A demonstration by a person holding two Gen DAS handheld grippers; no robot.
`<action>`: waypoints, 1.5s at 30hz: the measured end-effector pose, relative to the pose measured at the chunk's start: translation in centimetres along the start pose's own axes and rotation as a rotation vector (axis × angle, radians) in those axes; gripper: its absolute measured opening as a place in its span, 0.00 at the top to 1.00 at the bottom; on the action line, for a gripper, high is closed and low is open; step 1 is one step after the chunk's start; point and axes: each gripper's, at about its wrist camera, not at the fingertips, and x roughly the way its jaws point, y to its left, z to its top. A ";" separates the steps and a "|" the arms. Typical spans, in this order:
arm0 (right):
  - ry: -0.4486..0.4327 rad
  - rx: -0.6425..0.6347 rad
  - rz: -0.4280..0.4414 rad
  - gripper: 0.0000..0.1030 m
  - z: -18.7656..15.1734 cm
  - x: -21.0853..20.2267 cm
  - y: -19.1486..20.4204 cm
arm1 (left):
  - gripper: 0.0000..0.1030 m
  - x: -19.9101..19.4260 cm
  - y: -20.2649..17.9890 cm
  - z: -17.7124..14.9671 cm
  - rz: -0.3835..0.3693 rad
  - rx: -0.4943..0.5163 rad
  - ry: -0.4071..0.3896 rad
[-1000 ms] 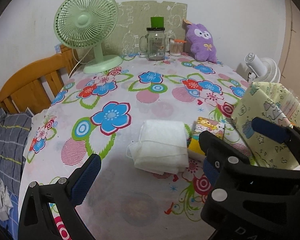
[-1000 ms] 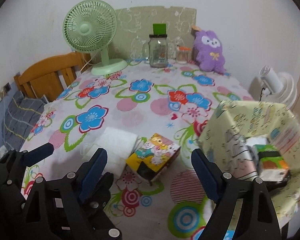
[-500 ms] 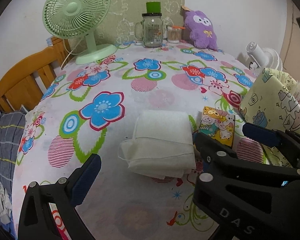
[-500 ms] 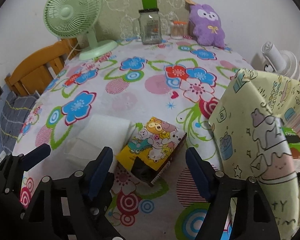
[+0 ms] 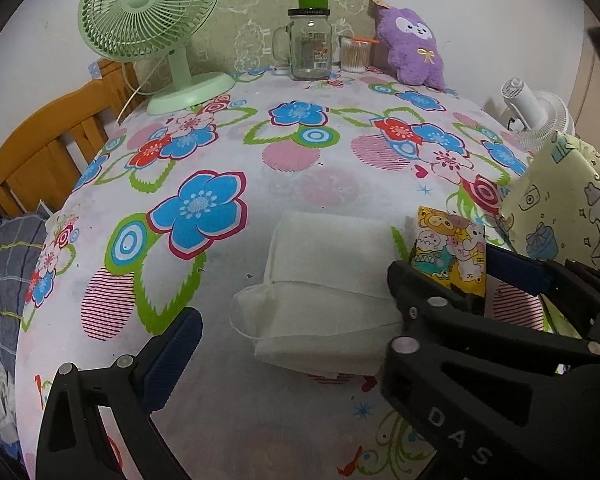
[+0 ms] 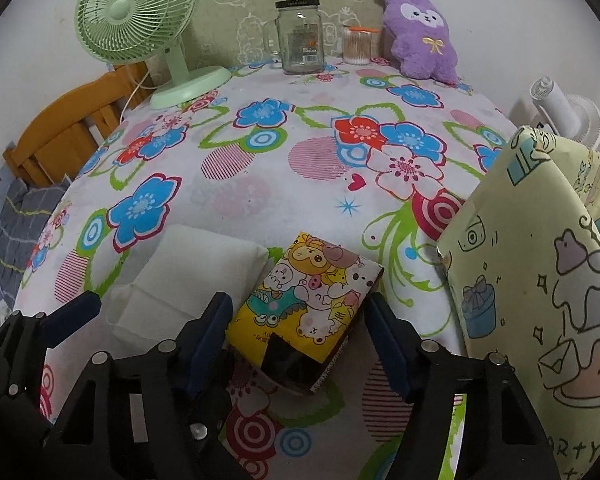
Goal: Organize soft objects
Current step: 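Lower the right tool onto the cartoon-printed tissue pack while the left tool approaches the white cloth, then grasp the white cloth with the left tool while the right tool grasps the cartoon tissue pack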
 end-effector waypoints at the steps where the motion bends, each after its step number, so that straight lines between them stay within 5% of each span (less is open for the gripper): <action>1: -0.002 -0.002 0.001 0.34 0.0 0.0 0.0 | 0.00 0.1 0.0 0.0 0.000 -0.004 0.003; 14: -0.008 -0.019 -0.020 0.42 0.1 -0.1 -0.4 | 0.03 1.3 -0.5 0.3 -0.014 -0.006 0.022; 25: -0.001 0.007 0.007 0.43 0.0 -0.3 -0.9 | 0.50 0.4 -1.2 0.3 -0.084 0.031 -0.008; 30: 0.002 0.007 0.024 0.45 -0.2 -0.6 -0.7 | 0.62 0.1 -1.2 0.1 -0.086 0.026 -0.011; 45: -0.048 -0.014 0.053 0.45 -0.8 -3.5 0.1 | 0.64 -2.9 -0.9 -0.5 -0.067 0.006 -0.070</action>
